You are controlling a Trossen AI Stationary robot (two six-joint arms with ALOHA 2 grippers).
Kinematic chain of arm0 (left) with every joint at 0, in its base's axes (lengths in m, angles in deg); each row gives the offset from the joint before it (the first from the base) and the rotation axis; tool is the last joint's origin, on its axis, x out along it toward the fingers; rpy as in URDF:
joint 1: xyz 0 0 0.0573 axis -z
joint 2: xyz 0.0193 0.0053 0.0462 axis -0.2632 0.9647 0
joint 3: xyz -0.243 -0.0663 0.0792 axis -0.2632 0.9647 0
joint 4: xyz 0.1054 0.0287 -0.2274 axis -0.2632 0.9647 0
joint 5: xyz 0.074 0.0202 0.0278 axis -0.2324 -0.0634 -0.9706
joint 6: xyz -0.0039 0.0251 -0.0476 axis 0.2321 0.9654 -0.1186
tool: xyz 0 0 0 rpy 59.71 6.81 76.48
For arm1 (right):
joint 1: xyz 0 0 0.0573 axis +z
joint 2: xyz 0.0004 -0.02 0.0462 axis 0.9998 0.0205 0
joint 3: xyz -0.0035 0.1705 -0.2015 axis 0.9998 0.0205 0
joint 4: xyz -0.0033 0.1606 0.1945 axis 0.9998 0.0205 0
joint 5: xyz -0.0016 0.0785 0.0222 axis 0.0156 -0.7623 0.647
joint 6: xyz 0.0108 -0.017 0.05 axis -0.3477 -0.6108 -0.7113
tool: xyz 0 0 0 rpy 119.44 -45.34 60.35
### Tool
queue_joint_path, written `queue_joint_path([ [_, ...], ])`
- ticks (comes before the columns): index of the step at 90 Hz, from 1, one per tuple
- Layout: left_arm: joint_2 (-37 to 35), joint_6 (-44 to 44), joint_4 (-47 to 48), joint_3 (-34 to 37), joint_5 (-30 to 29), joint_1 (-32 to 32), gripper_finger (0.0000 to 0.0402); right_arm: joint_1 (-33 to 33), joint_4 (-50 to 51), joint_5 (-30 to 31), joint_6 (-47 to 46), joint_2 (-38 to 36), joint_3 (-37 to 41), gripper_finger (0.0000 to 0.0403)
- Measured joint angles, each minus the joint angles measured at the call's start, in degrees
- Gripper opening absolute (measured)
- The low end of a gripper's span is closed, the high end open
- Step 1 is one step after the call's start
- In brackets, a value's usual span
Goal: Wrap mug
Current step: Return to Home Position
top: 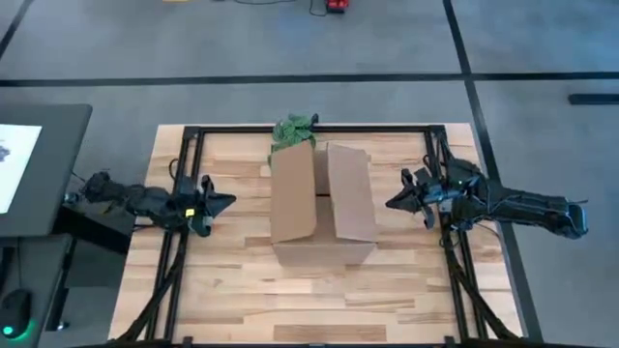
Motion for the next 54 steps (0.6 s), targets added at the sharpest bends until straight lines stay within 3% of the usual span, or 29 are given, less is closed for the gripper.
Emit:
queue_joint_path([
  [19, 0.1, 0.7, 0.2, 3.9, 9.6, -9.5, 0.0, 0.1, -2.5, -0.7, 1.2, -0.1, 0.6, 0.0],
  [37, 0.0, 1.6, -2.4, 5.3, 18.8, -14.1, 0.0, 0.1, -10.7, -1.7, -0.2, -2.9, 7.8, 0.0],
  [54, 0.0, 5.0, -4.4, 5.3, 18.7, -15.7, 0.0, 0.1, -15.5, -0.4, -0.7, -8.4, 14.3, 0.0],
])
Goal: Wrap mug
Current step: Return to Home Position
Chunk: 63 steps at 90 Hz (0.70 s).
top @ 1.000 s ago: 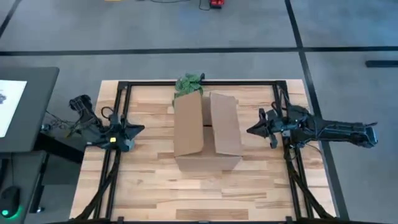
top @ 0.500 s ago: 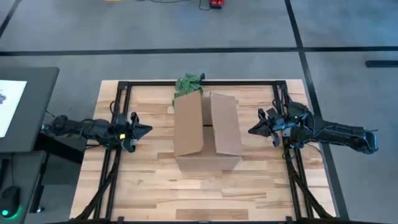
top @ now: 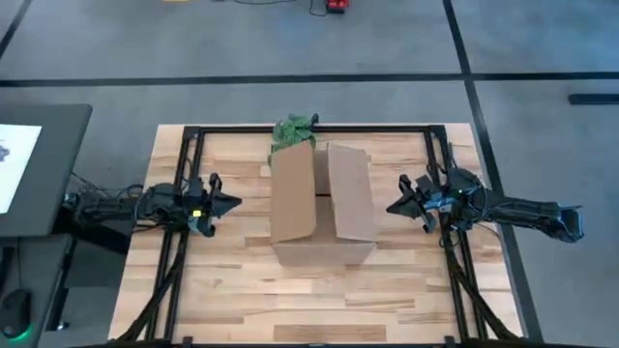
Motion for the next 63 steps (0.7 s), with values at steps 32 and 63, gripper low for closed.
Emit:
queue_joint_path([
  [32, 0.8, -0.5, 3.7, -0.2, -0.8, -0.4, 0.0, 0.0, 7.7, 14.3, -0.5, -11.1, 2.5, 0.0],
  [63, 0.9, -0.9, 4.2, -0.2, -0.8, -0.4, 0.0, 0.0, 12.8, 14.6, -0.7, -11.1, 2.5, 0.0],
])
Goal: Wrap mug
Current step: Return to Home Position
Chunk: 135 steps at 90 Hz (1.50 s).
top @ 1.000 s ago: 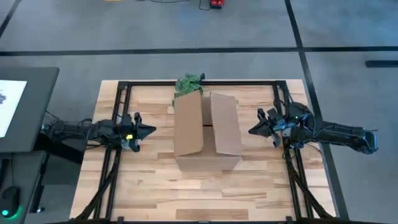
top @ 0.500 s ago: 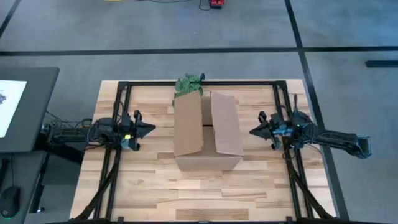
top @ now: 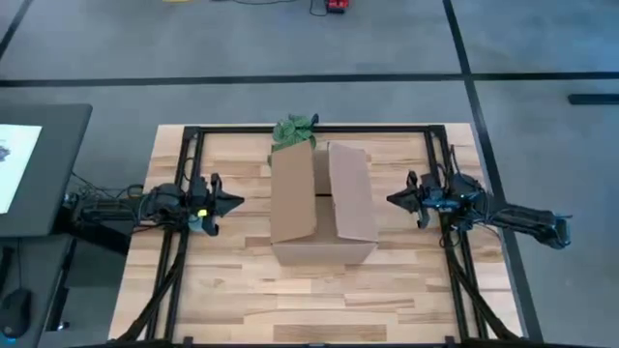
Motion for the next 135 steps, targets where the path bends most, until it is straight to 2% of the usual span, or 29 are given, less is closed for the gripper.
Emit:
queue_joint_path([
  [15, 0.0, 0.0, 0.0, 0.0, 0.0, 0.0, 0.0, 0.6, 0.2, 0.1, 0.0, 0.0, 0.0, 0.0],
  [31, 0.0, 0.0, 0.1, 0.0, -0.1, 0.0, 0.0, 7.6, 0.3, 0.3, 0.0, -4.3, 0.0, 0.0],
  [44, 0.0, 0.0, 0.1, 0.0, -0.1, 0.0, 0.0, 11.2, -1.7, -0.4, 0.0, -4.4, 0.1, 0.0],
  [66, 0.0, 0.0, 0.1, 0.0, -0.2, 0.0, 0.0, 12.9, -0.2, -0.4, -0.1, -4.4, 0.1, 0.0],
  [79, 0.0, 0.0, 0.2, 0.0, -0.2, 0.0, 0.0, 12.8, 0.1, -0.4, -5.2, -4.4, 0.1, 0.0],
  [85, 0.0, 0.0, 0.2, 0.0, -0.2, 0.0, 0.0, 13.0, 0.2, -0.4, -1.2, -4.4, 0.1, 0.0],
  [90, 0.0, 0.0, 0.2, 0.0, -0.2, 0.0, 0.0, 13.4, 0.4, 0.1, 7.0, -4.4, 0.1, 0.0],
  [95, 0.0, 0.0, 0.2, 0.0, -0.2, 0.0, 0.0, 13.7, 1.0, 2.7, 16.2, -4.4, 0.1, 0.0],
  [99, 0.0, 0.0, 0.2, 0.0, -0.2, 0.0, 0.0, 13.8, 1.6, 7.3, 20.6, -4.4, 0.1, 0.0],
  [105, 0.0, 0.0, 0.2, 0.0, -0.2, 0.0, 0.0, 13.6, 2.5, 16.2, 22.1, -4.4, 0.1, 0.0],
  [111, 0.0, 0.0, 0.2, 0.0, -0.2, 0.0, 0.0, 12.9, 1.9, 22.2, 20.3, -4.4, 0.1, 0.0],
  [116, 0.0, 0.0, 0.2, 0.0, -0.2, 0.0, 0.0, 12.2, 1.7, 23.3, 19.7, -4.4, 0.1, 0.0],
  [135, 0.0, 0.0, 0.2, 0.0, -0.2, 0.0, 0.0, 12.4, 1.7, 21.6, 19.5, -4.4, 0.1, 0.0],
])
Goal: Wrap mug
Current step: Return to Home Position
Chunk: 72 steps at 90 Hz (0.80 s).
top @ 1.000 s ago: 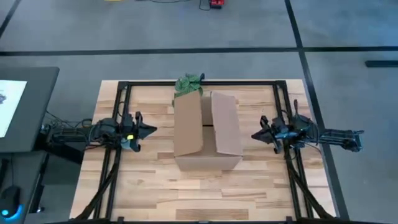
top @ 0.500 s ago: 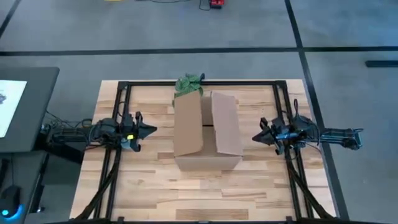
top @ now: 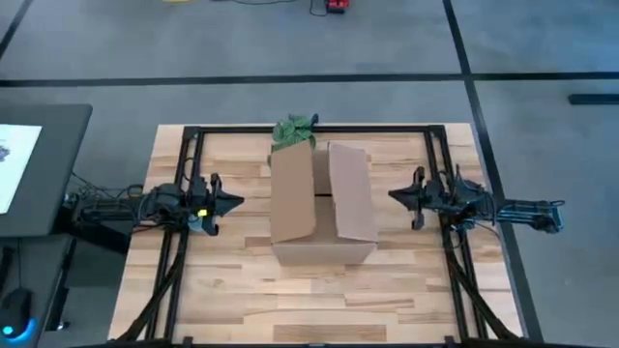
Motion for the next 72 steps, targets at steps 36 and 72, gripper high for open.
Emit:
queue_joint_path([
  [36, 0.0, 0.0, 0.0, 0.0, 0.0, 0.0, 0.0, -0.2, -0.1, 0.2, 0.0, 0.6, 0.0, 0.0],
  [72, -0.9, 0.1, 0.4, 0.0, 0.5, 0.2, 0.0, -0.2, -0.1, 0.2, 0.0, 0.7, 0.0, 0.0],
])
